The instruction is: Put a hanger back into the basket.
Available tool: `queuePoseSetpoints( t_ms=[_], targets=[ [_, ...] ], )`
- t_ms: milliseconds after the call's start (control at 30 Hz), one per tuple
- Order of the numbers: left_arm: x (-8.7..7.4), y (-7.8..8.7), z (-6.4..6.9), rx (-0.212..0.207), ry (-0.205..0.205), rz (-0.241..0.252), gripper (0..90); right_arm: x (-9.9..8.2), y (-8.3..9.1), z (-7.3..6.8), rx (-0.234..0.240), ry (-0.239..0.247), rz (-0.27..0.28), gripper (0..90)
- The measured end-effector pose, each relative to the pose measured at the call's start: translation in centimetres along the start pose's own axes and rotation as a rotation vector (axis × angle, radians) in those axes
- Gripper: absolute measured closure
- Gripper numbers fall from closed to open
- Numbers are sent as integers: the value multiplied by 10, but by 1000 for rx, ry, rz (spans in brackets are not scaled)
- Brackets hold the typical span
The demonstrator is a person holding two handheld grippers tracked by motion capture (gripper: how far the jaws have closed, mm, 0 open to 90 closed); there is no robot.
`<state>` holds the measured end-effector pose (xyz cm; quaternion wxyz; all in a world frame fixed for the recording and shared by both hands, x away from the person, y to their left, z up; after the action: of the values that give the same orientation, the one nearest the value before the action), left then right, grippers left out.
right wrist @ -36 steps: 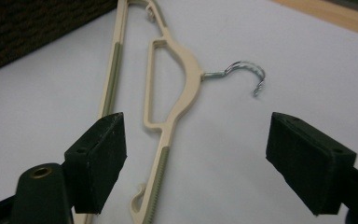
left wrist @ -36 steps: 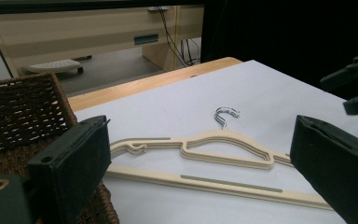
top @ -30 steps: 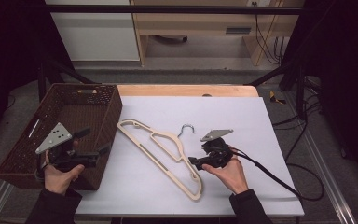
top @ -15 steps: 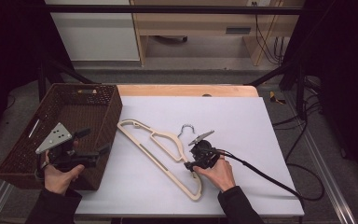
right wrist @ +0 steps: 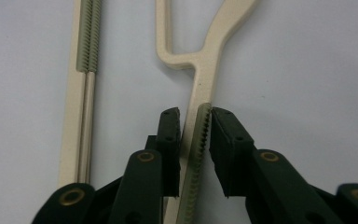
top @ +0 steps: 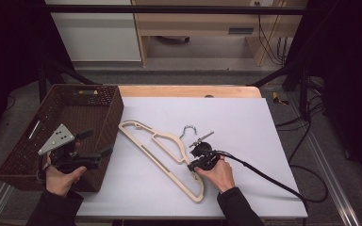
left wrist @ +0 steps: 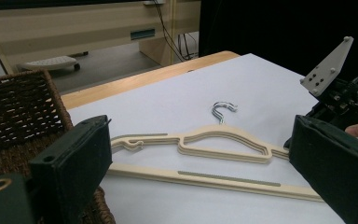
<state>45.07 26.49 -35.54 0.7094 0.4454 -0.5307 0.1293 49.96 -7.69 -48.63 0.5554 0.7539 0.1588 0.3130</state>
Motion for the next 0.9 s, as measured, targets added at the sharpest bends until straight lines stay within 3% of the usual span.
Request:
queuePoseSetpoints(
  t_ms=[333, 433, 733, 900],
  targets=[
    [0, 1, 0, 1, 0, 4, 56, 1, 3, 2, 11, -46, -6, 770],
    [0, 1, 0, 2, -5, 5, 57, 0, 6, 8, -24, -28, -13, 779],
    [0, 0, 1, -1, -3, 4, 58, 0, 6, 12, -72, -39, -30, 788],
    [0, -1, 1, -2, -5, 2, 59, 0, 4, 14, -92, -7, -31, 741]
  ],
)
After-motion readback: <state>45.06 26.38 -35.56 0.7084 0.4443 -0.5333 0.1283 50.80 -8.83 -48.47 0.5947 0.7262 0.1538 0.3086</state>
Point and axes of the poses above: each handheld gripper's, and its own axes: y roughly backward along the jaws, x roughly out of its top, z roughly to its right, the point moved 4 cm from there along -y, roughly forward along the jaws, and after that the axes turned 11 degrees about -z, right-handed, at the moved point
